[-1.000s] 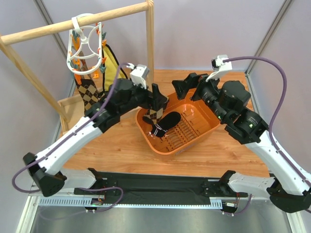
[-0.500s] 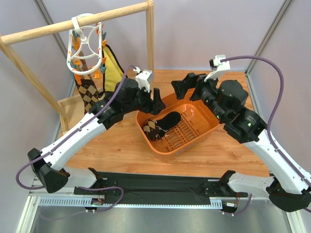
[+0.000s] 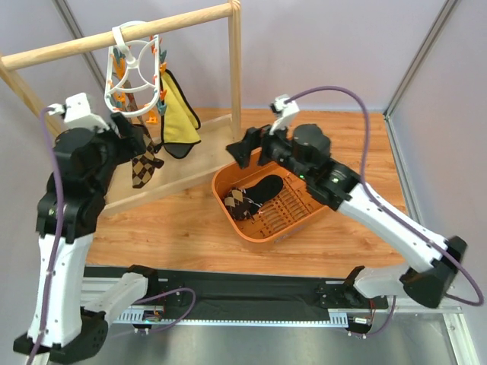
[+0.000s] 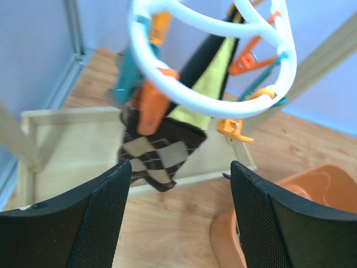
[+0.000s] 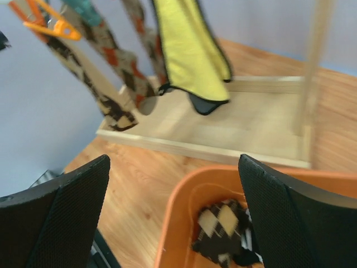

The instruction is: Remove the socks clipped to the hanger

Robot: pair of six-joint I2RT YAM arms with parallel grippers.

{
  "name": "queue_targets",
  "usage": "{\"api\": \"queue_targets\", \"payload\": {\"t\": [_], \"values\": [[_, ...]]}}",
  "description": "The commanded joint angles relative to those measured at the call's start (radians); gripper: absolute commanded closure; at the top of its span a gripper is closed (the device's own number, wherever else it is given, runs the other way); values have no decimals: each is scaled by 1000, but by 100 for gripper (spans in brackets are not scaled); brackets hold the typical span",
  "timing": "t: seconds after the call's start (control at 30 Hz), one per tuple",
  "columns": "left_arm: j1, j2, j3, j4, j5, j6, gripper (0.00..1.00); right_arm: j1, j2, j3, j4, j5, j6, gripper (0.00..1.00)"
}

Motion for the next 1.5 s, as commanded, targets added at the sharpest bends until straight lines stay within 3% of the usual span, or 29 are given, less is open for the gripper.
{"api": "queue_targets", "payload": {"t": [0.0, 0.07, 0.17, 0.2, 0.3, 0.4, 0.6, 0.8, 0.9, 1.0, 1.03, 1.1, 1.13, 1.23, 1.33, 1.47], "values": [[93, -28, 53, -88, 31, 27, 22, 47, 126, 59, 209, -181, 6, 3], [116, -29, 79, -102, -9, 62, 22, 61, 226, 117, 301, -229, 0, 5], [237, -23, 59, -101, 21, 45, 22, 82, 324, 207, 396, -336, -16, 10], [353, -20, 47, -99, 113, -6, 21, 88, 391, 244, 448, -394, -28, 11], [567, -38, 3, -41, 326, -93, 21, 92, 523, 295, 530, -486, -31, 12], [688, -34, -78, 34, 521, -204, 21, 92, 667, 409, 550, -589, -17, 12], [761, -52, -253, 255, 765, -323, 22, 99, 823, 551, 632, -686, 53, 13], [762, -54, -283, 366, 837, -321, 23, 99, 909, 605, 704, -703, 87, 16], [762, -51, -296, 407, 891, -360, 24, 101, 961, 659, 747, -710, 137, 23], [764, -54, -318, 474, 961, -387, 25, 101, 1024, 740, 755, -714, 191, 34], [764, -58, -321, 497, 974, -389, 25, 101, 1035, 757, 752, -717, 202, 46], [762, -63, -333, 513, 986, -375, 25, 99, 1035, 766, 748, -730, 214, 59], [762, -66, -336, 525, 986, -371, 25, 99, 1024, 759, 745, -737, 219, 70], [762, -68, -378, 637, 1035, -373, 25, 93, 957, 693, 735, -766, 217, 90], [764, -71, -434, 828, 1144, -384, 25, 81, 865, 592, 764, -795, 233, 100], [764, -36, -450, 1103, 1305, -496, 23, 56, 806, 541, 769, -881, 286, 100]]}}
